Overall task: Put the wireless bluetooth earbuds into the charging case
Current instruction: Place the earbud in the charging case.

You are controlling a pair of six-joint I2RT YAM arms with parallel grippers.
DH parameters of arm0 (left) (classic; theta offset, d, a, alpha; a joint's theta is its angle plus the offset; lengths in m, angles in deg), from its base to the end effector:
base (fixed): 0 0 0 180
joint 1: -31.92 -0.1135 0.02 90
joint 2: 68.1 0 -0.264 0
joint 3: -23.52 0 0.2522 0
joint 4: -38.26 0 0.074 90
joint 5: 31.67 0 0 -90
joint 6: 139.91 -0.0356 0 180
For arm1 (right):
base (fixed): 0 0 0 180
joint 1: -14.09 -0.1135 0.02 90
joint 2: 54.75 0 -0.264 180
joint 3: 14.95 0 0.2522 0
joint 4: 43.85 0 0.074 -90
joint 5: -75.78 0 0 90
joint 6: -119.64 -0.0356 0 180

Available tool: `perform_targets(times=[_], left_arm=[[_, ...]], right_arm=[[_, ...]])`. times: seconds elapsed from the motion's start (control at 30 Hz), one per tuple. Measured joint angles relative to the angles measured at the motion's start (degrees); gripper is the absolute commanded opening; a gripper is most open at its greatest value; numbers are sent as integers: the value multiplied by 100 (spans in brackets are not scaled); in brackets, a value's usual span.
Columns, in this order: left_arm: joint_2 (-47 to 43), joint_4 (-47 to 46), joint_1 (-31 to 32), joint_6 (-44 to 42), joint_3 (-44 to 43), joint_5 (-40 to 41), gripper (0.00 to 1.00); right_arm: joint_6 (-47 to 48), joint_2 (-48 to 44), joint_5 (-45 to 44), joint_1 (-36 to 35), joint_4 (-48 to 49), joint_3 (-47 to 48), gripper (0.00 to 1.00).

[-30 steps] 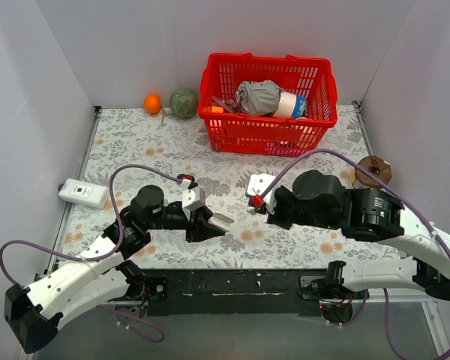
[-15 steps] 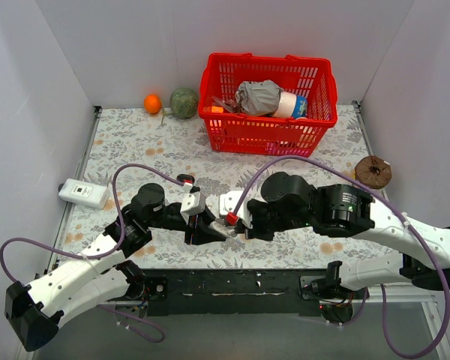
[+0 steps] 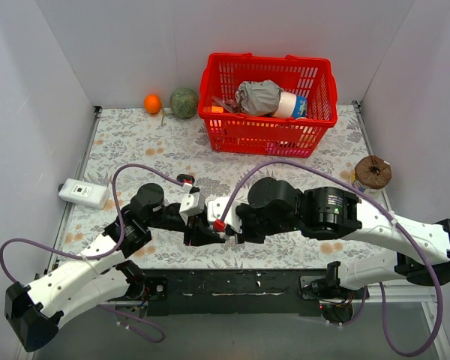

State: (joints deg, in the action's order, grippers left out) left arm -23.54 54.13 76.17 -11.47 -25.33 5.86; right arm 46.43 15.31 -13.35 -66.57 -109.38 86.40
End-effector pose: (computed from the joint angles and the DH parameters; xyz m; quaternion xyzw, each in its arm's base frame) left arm 0.1072 -0.1438 0.2984 0.3143 0.6800 -0.6317 0.1994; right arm 0.0378 0.2330 0.4310 -0.6666 0.5804 0.2530 0.3933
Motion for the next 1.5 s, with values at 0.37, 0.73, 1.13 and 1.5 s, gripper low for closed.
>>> perform_targets(times=[0.37, 0.73, 1.13, 1.5], left_arm=[[-50, 9, 0, 46, 0, -55, 0], [-127, 46, 0, 92, 0, -44, 0], [-175, 105, -4, 103, 0, 144, 0], [-343, 131, -4, 103, 101, 472, 0]], right_arm=[[105, 118, -483, -15, 382, -33, 1], [140, 223, -586, -15, 459, -160, 1], [68, 258, -699, -13, 546, -210, 1], [-225, 420, -949, -9, 586, -151, 1]])
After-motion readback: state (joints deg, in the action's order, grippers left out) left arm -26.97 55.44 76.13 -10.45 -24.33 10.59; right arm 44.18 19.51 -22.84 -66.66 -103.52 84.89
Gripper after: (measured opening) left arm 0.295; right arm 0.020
